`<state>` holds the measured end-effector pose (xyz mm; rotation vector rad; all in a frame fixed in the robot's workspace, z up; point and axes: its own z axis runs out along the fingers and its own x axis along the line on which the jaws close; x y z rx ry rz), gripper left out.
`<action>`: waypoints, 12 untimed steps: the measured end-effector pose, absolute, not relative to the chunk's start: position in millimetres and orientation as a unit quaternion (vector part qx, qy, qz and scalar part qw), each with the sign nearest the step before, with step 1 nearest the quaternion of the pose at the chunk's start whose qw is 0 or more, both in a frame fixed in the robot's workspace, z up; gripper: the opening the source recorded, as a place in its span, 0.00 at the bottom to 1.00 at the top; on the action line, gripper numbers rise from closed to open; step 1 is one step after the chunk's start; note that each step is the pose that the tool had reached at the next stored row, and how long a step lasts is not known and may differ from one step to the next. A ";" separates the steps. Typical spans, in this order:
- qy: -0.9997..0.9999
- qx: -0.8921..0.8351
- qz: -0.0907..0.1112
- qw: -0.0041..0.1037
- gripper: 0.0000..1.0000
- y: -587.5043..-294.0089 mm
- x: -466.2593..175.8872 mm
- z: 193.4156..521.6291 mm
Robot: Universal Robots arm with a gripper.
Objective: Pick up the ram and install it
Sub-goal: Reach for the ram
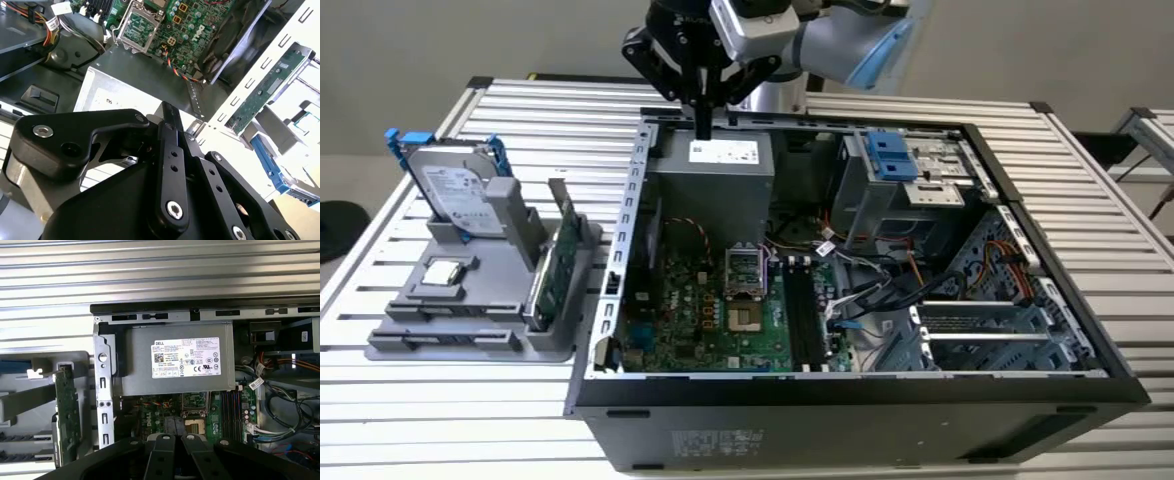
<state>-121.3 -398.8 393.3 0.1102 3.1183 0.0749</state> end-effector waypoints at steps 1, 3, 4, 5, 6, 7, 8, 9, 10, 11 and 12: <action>0.999 0.035 0.024 0.010 0.00 -398.8 -122.1 393.4; 0.999 0.035 0.024 0.010 0.00 -398.8 -124.6 393.3; 0.999 0.035 0.024 0.010 0.00 -398.8 -125.9 393.3; 0.999 0.035 0.024 0.010 0.00 -398.8 -126.8 393.3; 0.999 0.035 0.024 0.010 0.00 -398.8 -127.5 393.2; 0.999 0.035 0.024 0.010 0.00 -398.8 -128.2 393.2; 0.999 0.035 0.024 0.010 0.00 -398.8 -129.1 393.2; 0.999 0.035 0.024 0.010 0.00 -398.8 -129.8 393.2; 0.999 0.035 0.024 0.010 0.00 -398.8 -130.6 393.2; 0.999 0.035 0.024 0.010 0.00 -398.8 -131.3 393.3; 0.999 0.035 0.024 0.010 0.00 -398.8 -132.1 393.3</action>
